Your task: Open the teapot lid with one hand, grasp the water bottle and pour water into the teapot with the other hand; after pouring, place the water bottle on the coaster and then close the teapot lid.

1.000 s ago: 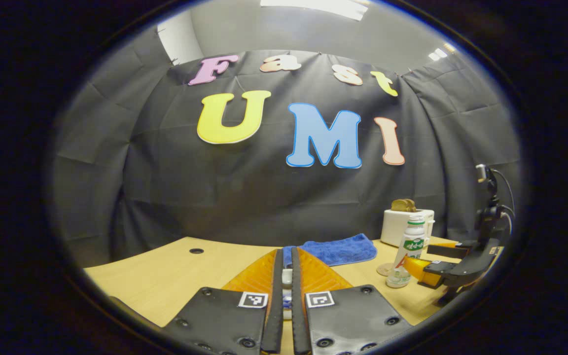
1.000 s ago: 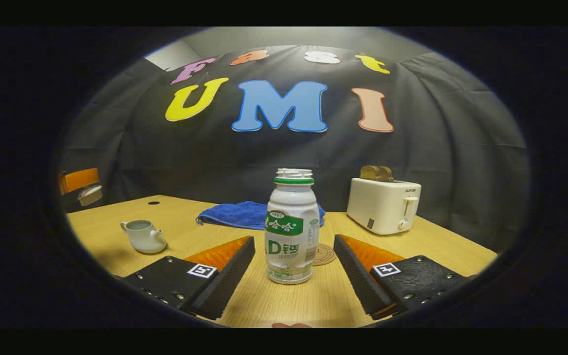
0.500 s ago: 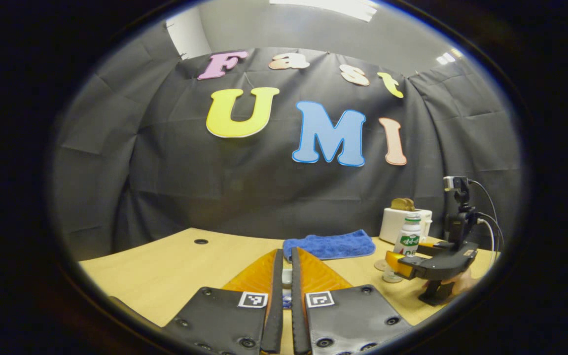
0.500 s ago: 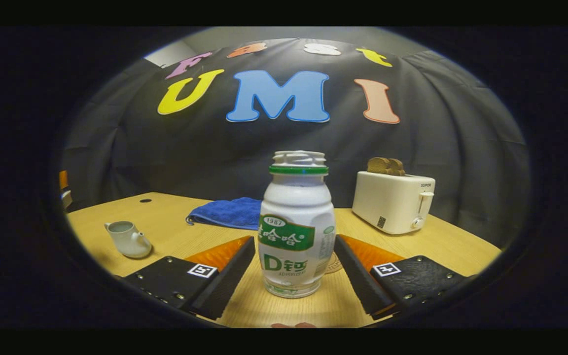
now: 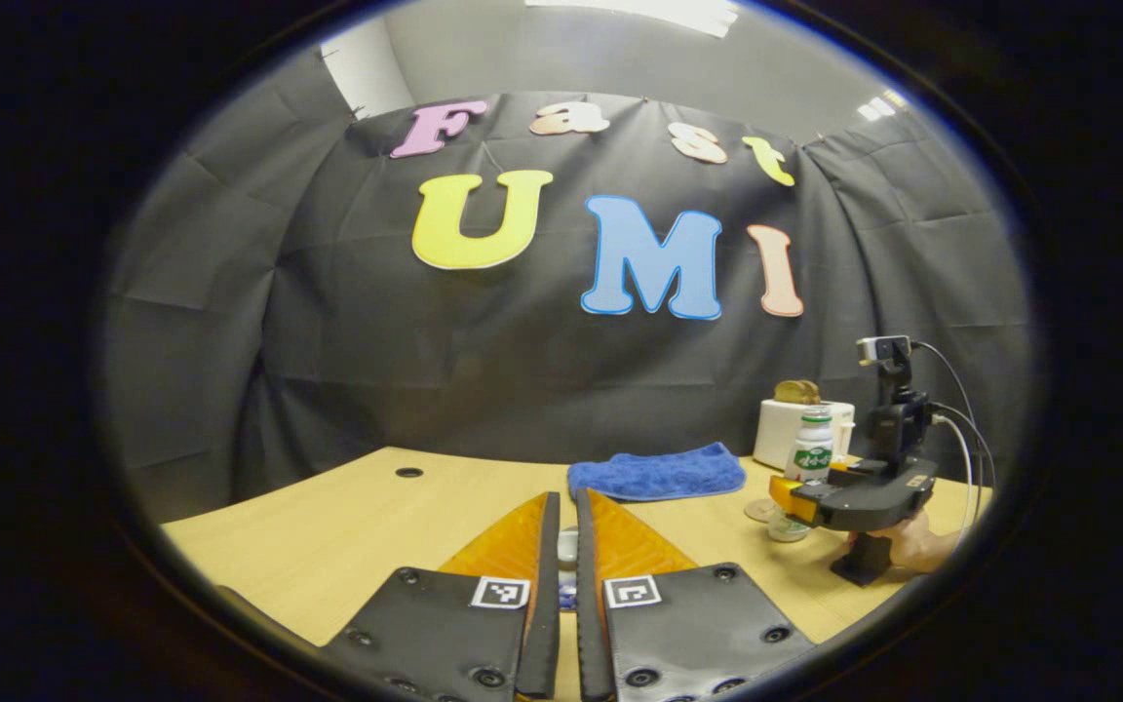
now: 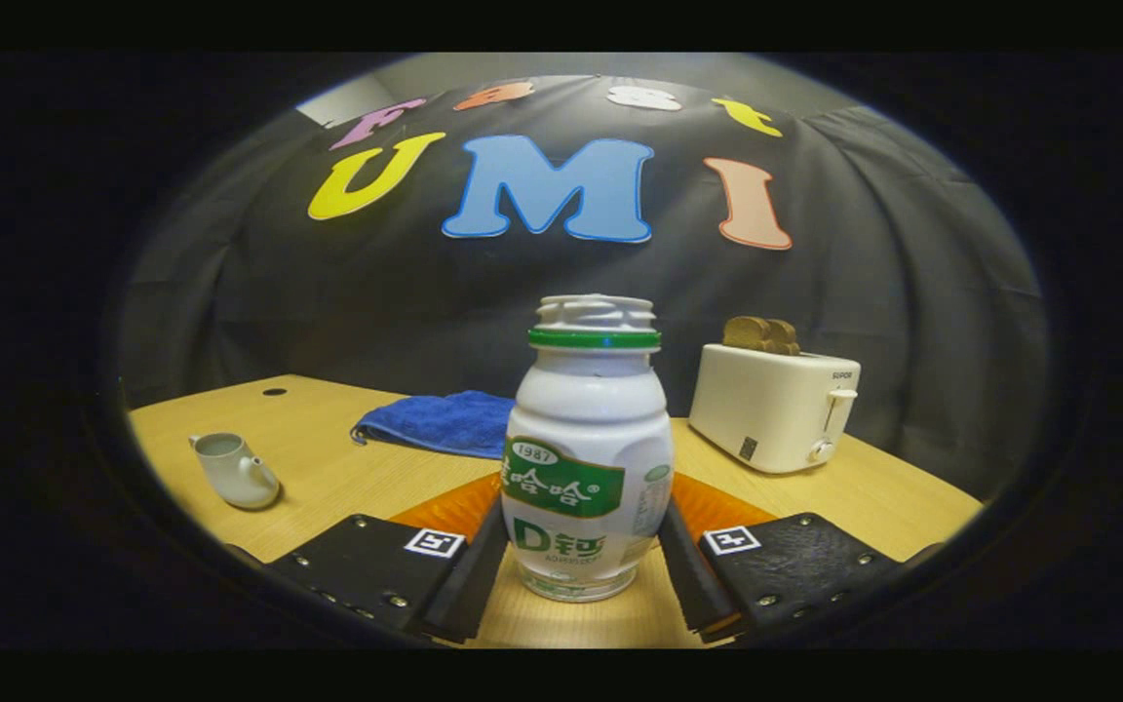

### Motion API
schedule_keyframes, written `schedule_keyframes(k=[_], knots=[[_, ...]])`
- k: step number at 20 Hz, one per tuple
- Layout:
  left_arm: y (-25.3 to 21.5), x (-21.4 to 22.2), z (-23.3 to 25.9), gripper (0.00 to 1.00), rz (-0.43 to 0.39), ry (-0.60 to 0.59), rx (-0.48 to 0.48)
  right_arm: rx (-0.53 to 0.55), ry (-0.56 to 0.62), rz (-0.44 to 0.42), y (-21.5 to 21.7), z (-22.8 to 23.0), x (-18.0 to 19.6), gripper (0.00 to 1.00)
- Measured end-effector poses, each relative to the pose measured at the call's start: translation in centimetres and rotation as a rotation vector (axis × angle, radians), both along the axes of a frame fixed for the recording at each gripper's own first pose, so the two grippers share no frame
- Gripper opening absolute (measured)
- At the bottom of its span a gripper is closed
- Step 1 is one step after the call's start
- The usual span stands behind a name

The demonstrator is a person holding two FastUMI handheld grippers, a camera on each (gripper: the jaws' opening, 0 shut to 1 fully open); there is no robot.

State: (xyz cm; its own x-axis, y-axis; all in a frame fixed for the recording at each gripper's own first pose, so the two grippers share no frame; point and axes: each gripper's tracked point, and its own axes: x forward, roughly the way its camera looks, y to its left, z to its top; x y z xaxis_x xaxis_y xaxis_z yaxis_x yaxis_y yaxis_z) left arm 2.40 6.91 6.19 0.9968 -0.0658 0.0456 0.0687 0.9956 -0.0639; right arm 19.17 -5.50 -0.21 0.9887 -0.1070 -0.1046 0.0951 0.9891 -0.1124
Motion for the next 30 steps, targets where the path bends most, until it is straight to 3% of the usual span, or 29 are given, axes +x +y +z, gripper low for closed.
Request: schedule_keyframes(k=[4, 5, 8, 14, 23, 30], knots=[[-0.3, -1.3, -1.4, 0.14, -0.016, 0.022, -0.003, -0.013, 0.016, 0.036, 1.4, 0.4, -0.9, 0.75], [-0.5, -1.8, -1.7, 0.18, -0.028, 0.028, -0.009, -0.026, 0.016, 0.04, 1.6, 0.6, -1.0, 0.74], [-1.5, -3.9, -2.0, 0.14, -0.066, 0.011, -0.02, -0.092, 0.02, 0.053, 2.5, 1.2, -1.4, 0.74], [-2.9, -7.3, -2.7, 0.18, -0.106, 0.001, -0.022, -0.211, 0.03, 0.098, 5.2, 1.4, -1.3, 0.74], [-3.0, -9.0, -4.0, 0.18, -0.122, 0.017, -0.063, -0.497, 0.017, 0.165, 9.2, 2.1, -0.3, 0.74], [-2.8, -10.2, -4.8, 0.14, -0.115, 0.015, -0.015, -0.683, 0.013, 0.22, 11.8, 1.9, 0.7, 0.75]])
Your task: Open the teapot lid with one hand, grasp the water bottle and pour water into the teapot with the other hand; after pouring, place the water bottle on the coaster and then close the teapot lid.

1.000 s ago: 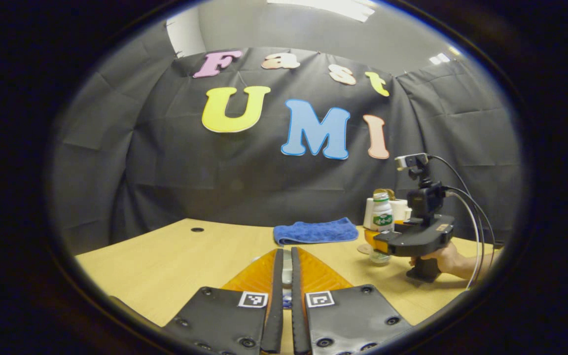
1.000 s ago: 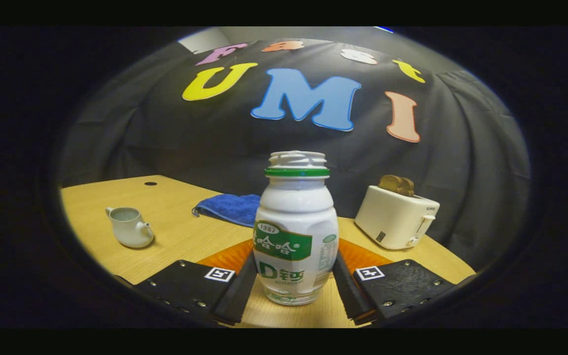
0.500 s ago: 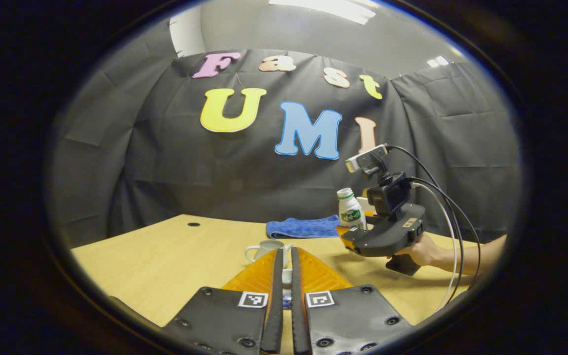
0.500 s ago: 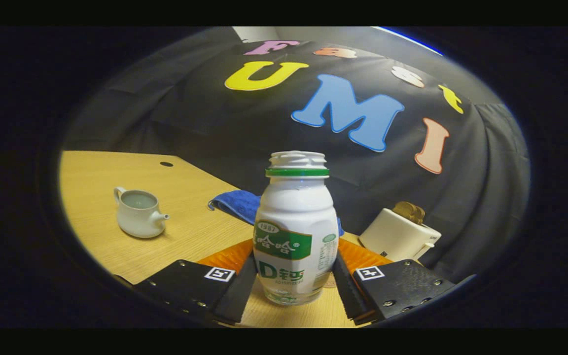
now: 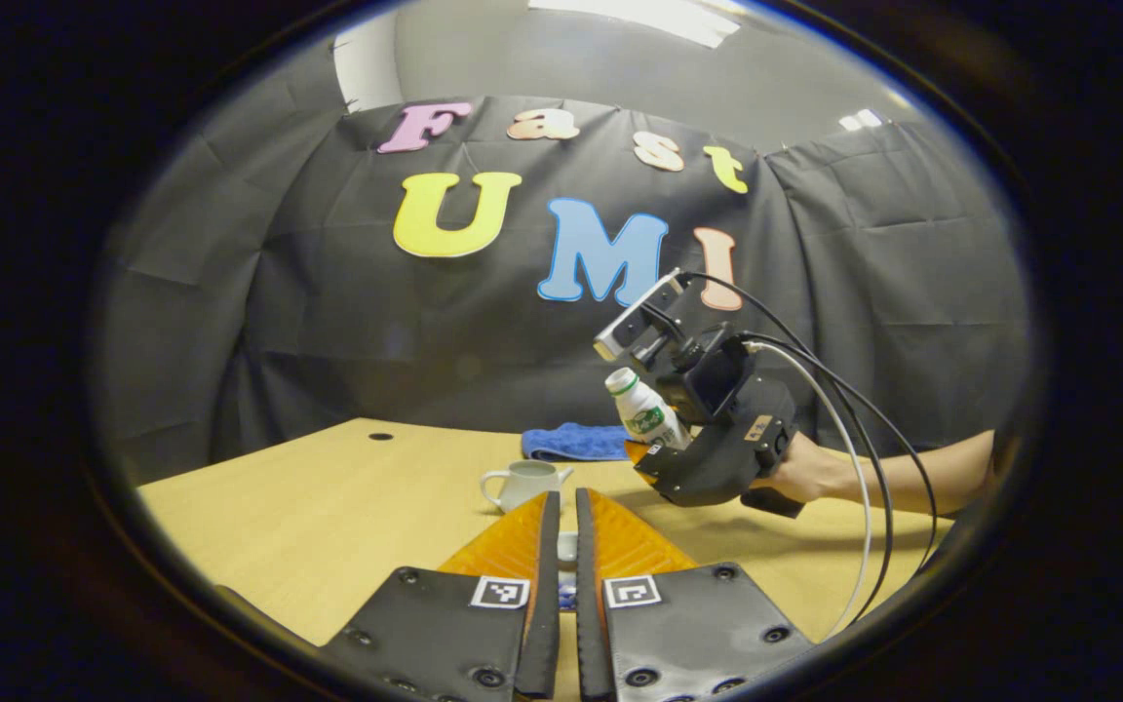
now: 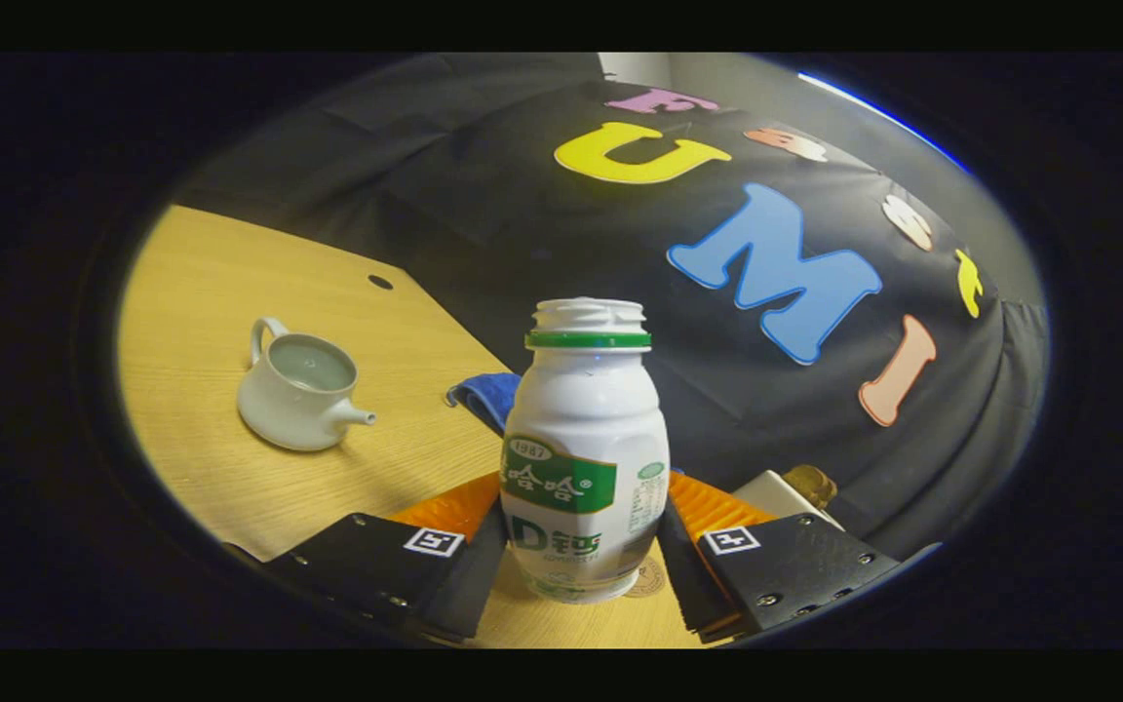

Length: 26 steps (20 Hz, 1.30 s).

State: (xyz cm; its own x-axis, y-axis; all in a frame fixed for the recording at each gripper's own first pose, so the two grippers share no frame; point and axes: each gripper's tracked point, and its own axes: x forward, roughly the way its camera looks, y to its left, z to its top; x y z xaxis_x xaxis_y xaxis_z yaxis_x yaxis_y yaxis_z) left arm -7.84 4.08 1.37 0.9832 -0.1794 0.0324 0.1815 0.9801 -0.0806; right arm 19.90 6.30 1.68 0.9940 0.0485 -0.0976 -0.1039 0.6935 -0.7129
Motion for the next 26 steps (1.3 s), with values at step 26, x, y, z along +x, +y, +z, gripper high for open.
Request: schedule_keyframes(k=[26], knots=[[3.3, -0.7, -1.2, 0.18, 0.064, 0.009, 0.044, -0.61, -0.037, 0.087, 3.6, -2.0, 2.3, 0.72]])
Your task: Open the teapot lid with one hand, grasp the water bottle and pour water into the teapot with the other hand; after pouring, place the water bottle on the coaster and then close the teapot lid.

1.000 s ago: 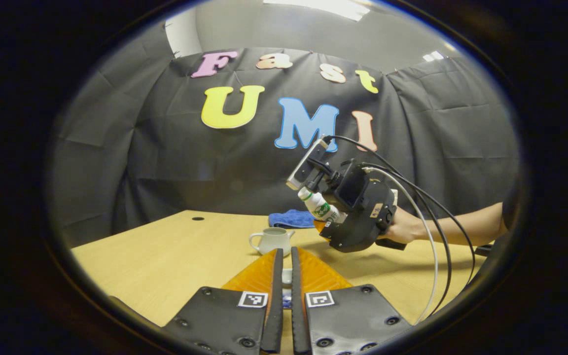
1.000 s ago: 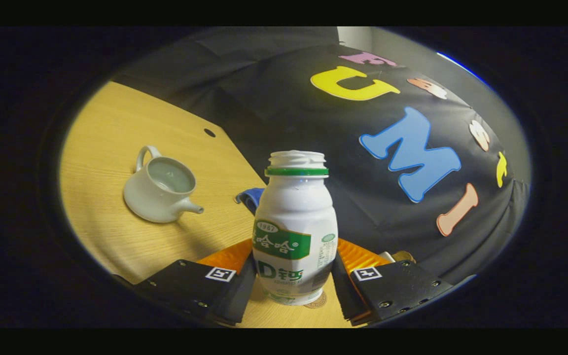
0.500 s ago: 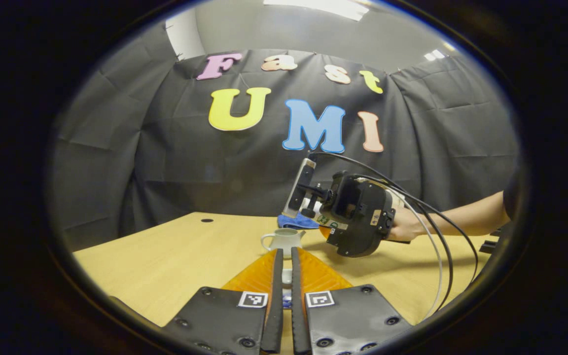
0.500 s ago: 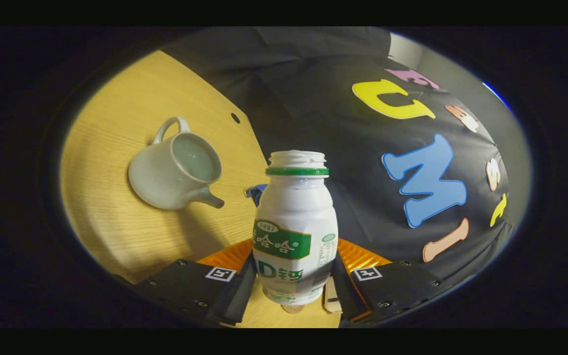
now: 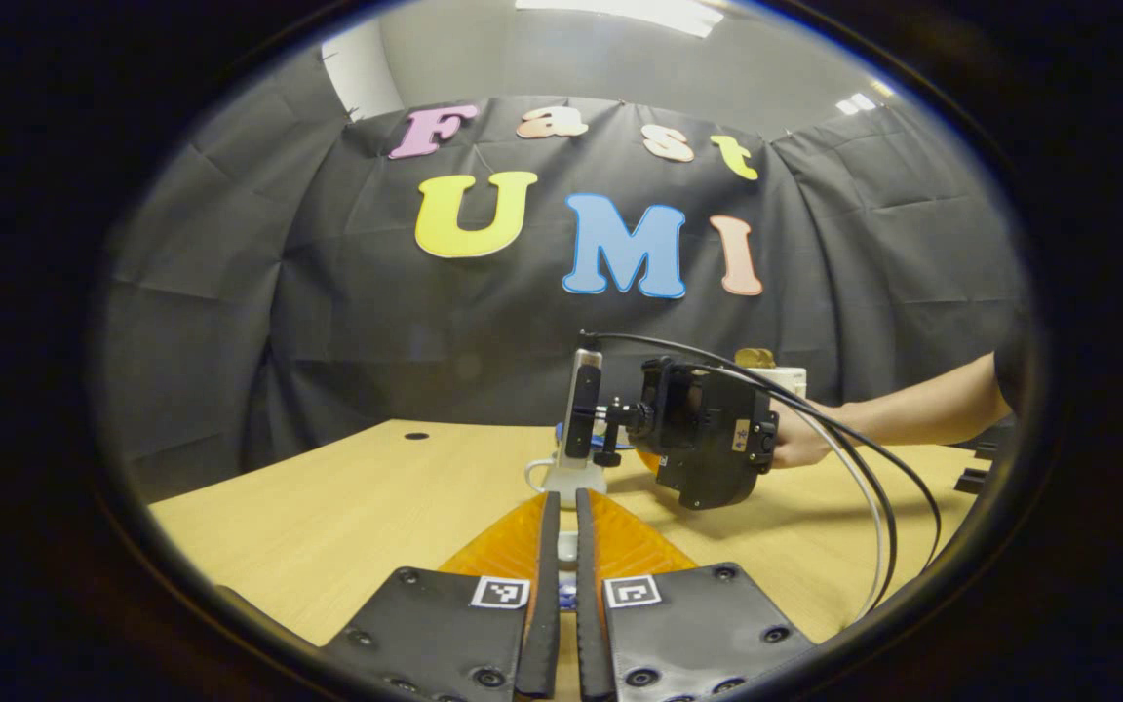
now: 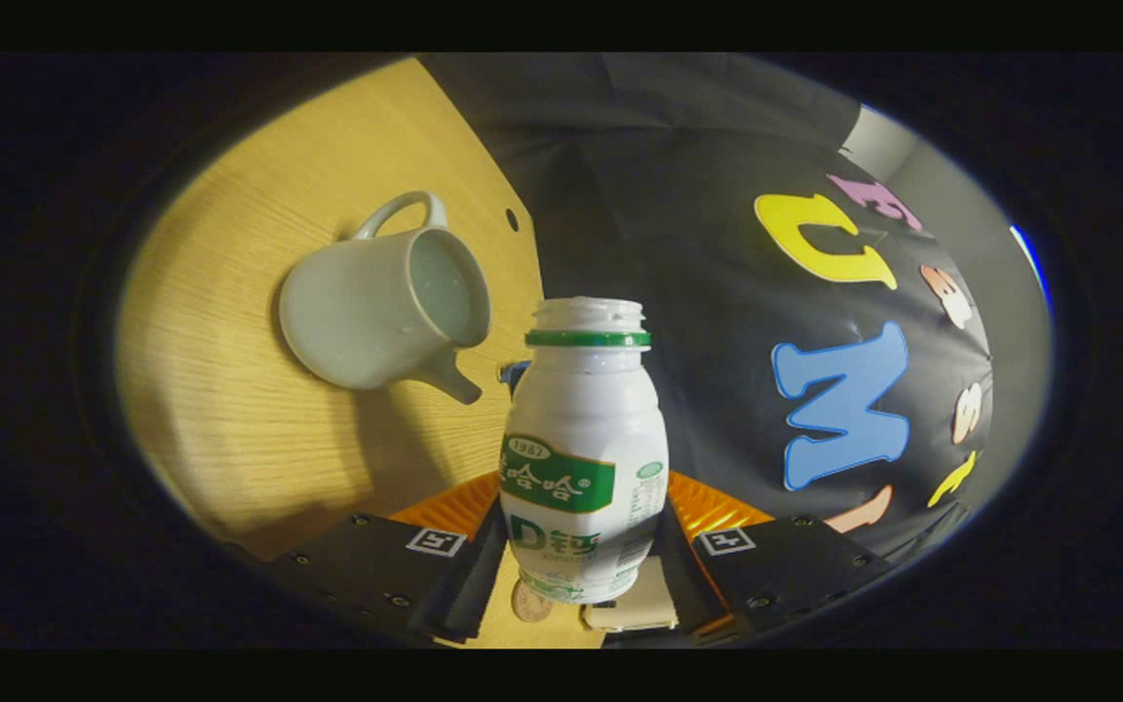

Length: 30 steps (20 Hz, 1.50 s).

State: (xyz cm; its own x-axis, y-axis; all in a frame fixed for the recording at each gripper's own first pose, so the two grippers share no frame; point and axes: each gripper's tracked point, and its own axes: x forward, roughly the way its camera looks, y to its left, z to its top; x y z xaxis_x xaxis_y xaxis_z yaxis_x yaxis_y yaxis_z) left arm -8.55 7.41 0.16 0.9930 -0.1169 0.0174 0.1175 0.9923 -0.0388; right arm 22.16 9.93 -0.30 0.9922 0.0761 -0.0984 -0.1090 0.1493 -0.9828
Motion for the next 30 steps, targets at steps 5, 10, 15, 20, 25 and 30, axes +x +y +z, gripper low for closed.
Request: schedule_keyframes(k=[5, 10, 15, 20, 25, 30], knots=[[0.1, -0.1, -0.1, 0.18, 0.006, 0.006, 0.019, -0.094, -0.023, 0.021, 0.3, 0.1, 0.1, 0.72], [0.4, 0.1, -0.3, 0.18, 0.017, 0.012, 0.032, -0.178, -0.048, 0.032, 0.3, 0.5, 0.3, 0.72], [0.4, -0.3, -0.3, 0.18, 0.025, 0.014, 0.027, -0.241, -0.069, 0.041, 0.4, 0.9, 0.4, 0.72], [0.6, -0.4, -0.2, 0.18, 0.027, 0.01, 0.031, -0.286, -0.077, 0.051, 0.7, 1.3, 0.7, 0.72], [0.5, -0.5, -0.4, 0.17, 0.027, 0.015, 0.029, -0.318, -0.09, 0.052, 0.7, 1.6, 0.7, 0.72], [0.7, -0.6, -0.4, 0.18, 0.029, 0.015, 0.031, -0.342, -0.094, 0.055, 0.7, 1.9, 0.8, 0.72]])
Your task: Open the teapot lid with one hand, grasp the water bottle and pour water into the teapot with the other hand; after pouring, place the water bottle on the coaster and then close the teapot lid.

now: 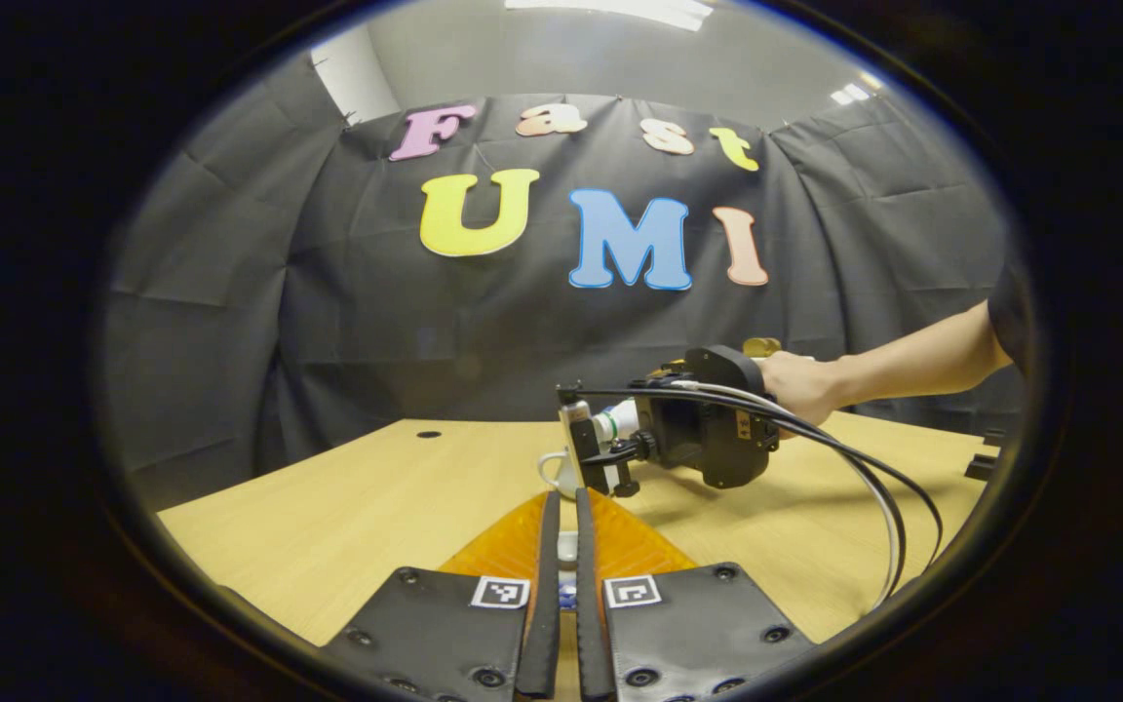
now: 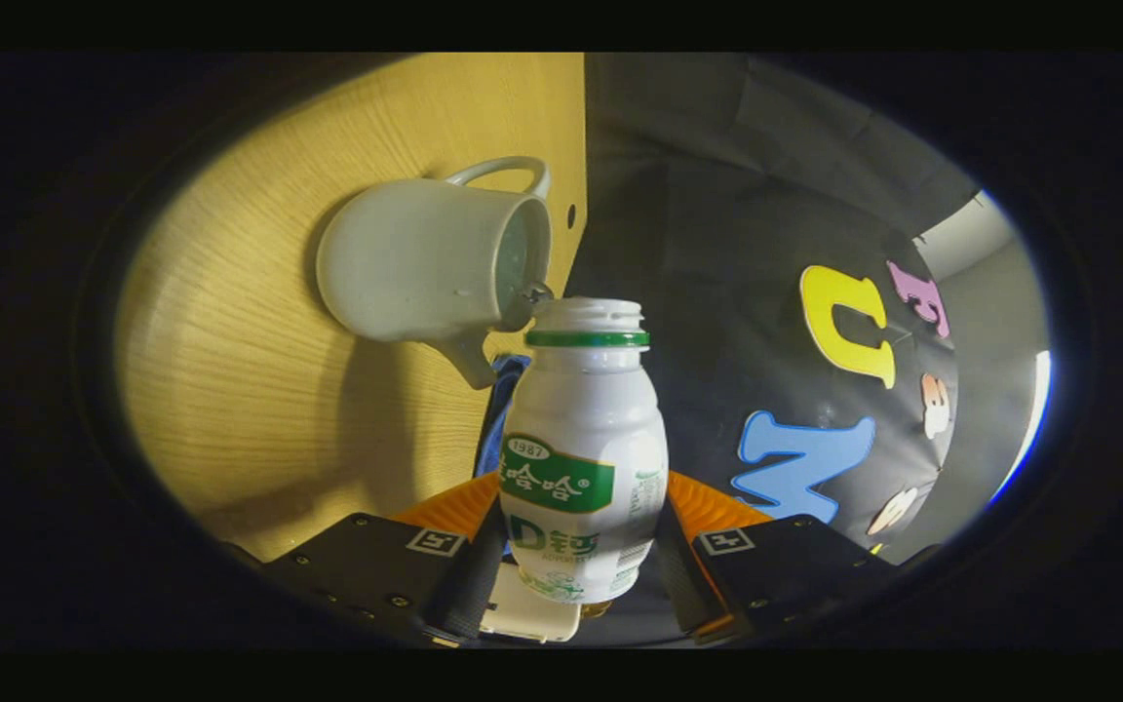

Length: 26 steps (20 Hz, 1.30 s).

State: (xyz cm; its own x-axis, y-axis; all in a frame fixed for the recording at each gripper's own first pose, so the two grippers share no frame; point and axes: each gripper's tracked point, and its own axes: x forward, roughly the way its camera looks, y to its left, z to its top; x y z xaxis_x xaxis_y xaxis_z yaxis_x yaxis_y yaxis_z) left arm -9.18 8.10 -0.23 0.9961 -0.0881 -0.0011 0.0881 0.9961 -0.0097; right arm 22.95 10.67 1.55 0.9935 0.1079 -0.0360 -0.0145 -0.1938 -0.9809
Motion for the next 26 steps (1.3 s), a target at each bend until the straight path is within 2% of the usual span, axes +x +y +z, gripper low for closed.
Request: schedule_keyframes(k=[26], knots=[[0.5, -0.3, 0.2, 0.18, 0.006, -0.003, 0.028, -0.107, -0.062, 0.033, 0.6, 1.3, -0.1, 0.72]])
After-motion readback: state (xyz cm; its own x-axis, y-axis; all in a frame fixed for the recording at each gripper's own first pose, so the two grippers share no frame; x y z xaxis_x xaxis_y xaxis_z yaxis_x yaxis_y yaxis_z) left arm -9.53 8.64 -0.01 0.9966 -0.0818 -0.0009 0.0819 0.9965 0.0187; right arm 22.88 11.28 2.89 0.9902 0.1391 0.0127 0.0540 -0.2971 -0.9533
